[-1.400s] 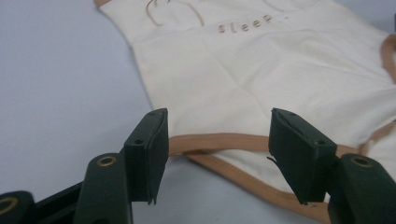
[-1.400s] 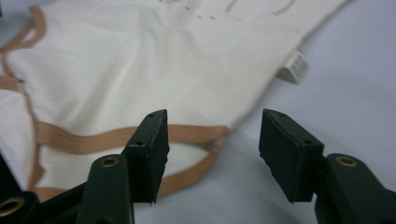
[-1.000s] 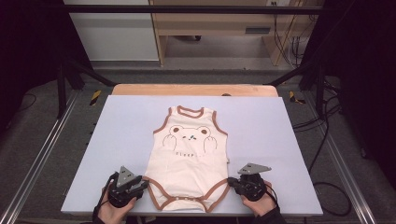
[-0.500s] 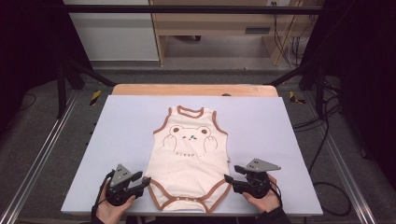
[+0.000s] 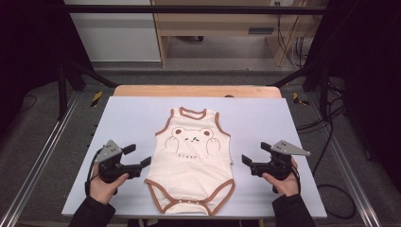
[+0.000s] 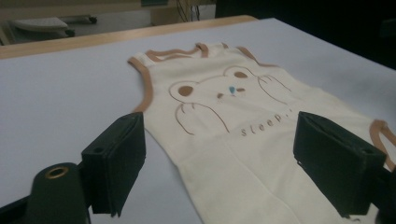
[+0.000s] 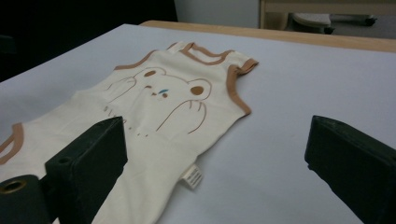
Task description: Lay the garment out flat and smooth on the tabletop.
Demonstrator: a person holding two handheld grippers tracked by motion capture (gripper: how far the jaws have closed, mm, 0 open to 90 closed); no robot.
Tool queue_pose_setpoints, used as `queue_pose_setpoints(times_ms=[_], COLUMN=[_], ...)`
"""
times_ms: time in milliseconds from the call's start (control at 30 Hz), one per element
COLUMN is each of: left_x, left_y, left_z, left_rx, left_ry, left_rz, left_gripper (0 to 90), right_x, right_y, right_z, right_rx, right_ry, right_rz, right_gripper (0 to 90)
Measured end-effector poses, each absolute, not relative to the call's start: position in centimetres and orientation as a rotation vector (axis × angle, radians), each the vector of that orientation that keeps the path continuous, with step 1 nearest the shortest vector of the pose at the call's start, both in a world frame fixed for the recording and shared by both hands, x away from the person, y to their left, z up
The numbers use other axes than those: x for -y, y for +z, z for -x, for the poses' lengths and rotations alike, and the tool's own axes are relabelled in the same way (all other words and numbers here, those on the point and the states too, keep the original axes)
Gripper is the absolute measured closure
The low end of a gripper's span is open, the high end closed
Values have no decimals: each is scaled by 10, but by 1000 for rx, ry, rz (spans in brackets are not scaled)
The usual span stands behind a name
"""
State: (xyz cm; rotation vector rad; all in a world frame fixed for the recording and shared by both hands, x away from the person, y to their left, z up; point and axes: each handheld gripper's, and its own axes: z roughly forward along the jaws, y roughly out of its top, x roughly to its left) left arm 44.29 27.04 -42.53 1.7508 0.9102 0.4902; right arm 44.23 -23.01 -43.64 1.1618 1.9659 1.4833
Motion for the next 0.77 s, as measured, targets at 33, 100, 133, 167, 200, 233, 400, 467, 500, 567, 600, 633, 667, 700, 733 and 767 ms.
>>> queue_pose_setpoints(times_ms=[33, 100, 133, 167, 200, 233, 400, 467, 500, 567, 600, 633, 667, 700, 733, 767], left_x=[-278, -288, -294, -298, -302, -305, -314, -315, -316, -316, -316, -316, -316, -316, -316, -316], left_y=[-425, -426, -427, -429, -432, -435, -453, -460, -464, -468, -469, -469, -470, -470, -469, -469], left_z=[-447, -450, -450, -450, -450, -449, -449, -449, -449, -450, -450, -450, -450, -450, -450, -450], left_rx=[-931, -956, -961, -969, -976, -974, -983, -984, -983, -992, -993, -995, -996, -995, -992, -990], left_ry=[490, 485, 482, 483, 485, 485, 462, 445, 446, 450, 456, 457, 460, 460, 457, 458], left_rz=[-1731, -1700, -1684, -1676, -1666, -1663, -1678, -1696, -1708, -1730, -1734, -1738, -1740, -1738, -1736, -1738], left_gripper=[136, 71, 70, 51, 31, 22, 6, 6, 4, 2, 2, 2, 2, 2, 2, 2], right_x=[234, 242, 246, 250, 254, 257, 273, 278, 279, 281, 282, 282, 282, 281, 281, 281], right_y=[-435, -435, -435, -436, -437, -439, -453, -460, -462, -466, -467, -468, -469, -469, -470, -470], right_z=[-446, -452, -454, -456, -457, -458, -453, -449, -448, -446, -445, -446, -446, -446, -447, -447], right_rx=[-1959, -1942, -1939, -1937, -1936, -1935, -1970, -1968, -1969, -1975, -1981, -1979, -1980, -1983, -1987, -1991], right_ry=[1489, 1504, 1502, 1499, 1496, 1495, 1513, 1510, 1514, 1513, 1509, 1506, 1502, 1498, 1493, 1487], right_rz=[-1173, -1197, -1211, -1221, -1228, -1229, -1200, -1193, -1193, -1194, -1195, -1199, -1203, -1203, -1203, -1207], right_gripper=[55, 55, 54, 54, 54, 50, 19, 19, 18, 15, 15, 15, 15, 15, 15, 15])
